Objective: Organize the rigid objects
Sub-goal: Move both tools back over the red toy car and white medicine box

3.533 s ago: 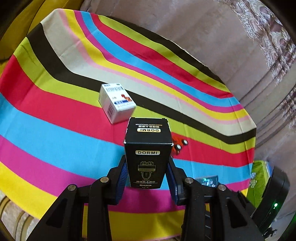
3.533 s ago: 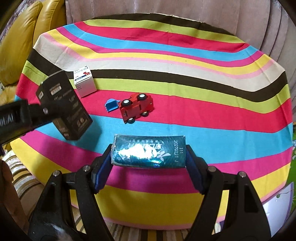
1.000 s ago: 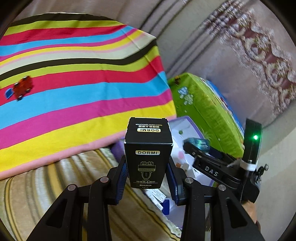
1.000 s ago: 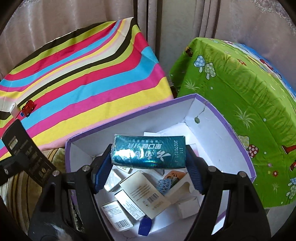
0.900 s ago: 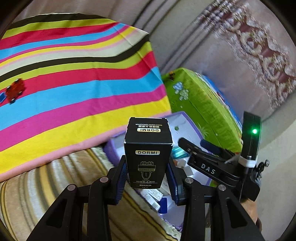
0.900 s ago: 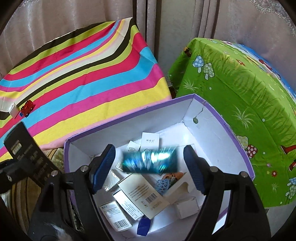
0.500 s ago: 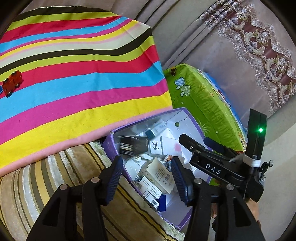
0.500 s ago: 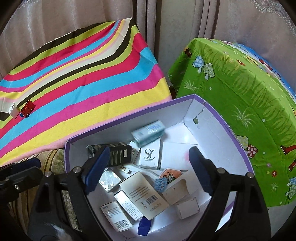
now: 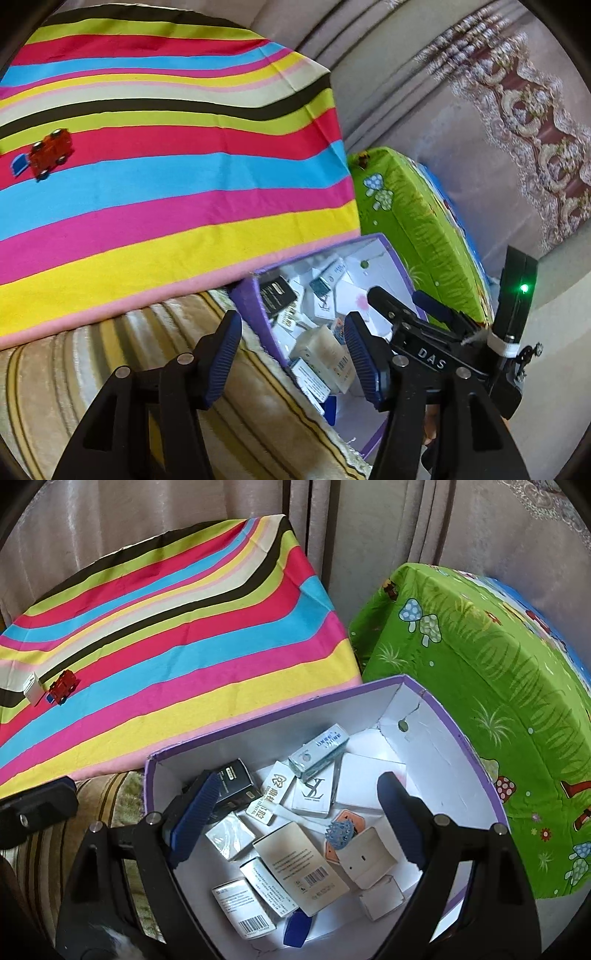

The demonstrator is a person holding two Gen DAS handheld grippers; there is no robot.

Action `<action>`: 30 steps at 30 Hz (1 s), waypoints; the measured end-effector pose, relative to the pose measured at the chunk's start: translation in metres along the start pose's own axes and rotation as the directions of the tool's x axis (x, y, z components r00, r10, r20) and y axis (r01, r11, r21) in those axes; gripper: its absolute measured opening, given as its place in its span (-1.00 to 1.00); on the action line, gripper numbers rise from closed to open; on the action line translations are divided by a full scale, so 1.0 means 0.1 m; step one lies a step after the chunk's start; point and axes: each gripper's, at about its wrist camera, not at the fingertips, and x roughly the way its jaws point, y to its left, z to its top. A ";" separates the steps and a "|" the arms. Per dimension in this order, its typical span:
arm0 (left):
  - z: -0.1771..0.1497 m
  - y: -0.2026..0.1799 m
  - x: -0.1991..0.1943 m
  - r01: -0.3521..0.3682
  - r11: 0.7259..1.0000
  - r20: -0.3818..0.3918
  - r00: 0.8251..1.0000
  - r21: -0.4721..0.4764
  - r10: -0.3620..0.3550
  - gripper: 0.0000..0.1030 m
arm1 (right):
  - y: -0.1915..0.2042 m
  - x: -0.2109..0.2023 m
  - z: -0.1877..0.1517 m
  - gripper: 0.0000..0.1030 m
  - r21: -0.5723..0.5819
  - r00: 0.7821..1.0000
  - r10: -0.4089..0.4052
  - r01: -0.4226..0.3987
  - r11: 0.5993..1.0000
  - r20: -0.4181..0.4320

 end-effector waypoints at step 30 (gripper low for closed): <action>0.66 2.02 -1.08 -0.291 0.895 0.173 0.916 -0.337 0.362 0.24 | 1.76 0.34 0.68 0.73 -0.225 0.966 0.252 -0.258 0.940 -0.053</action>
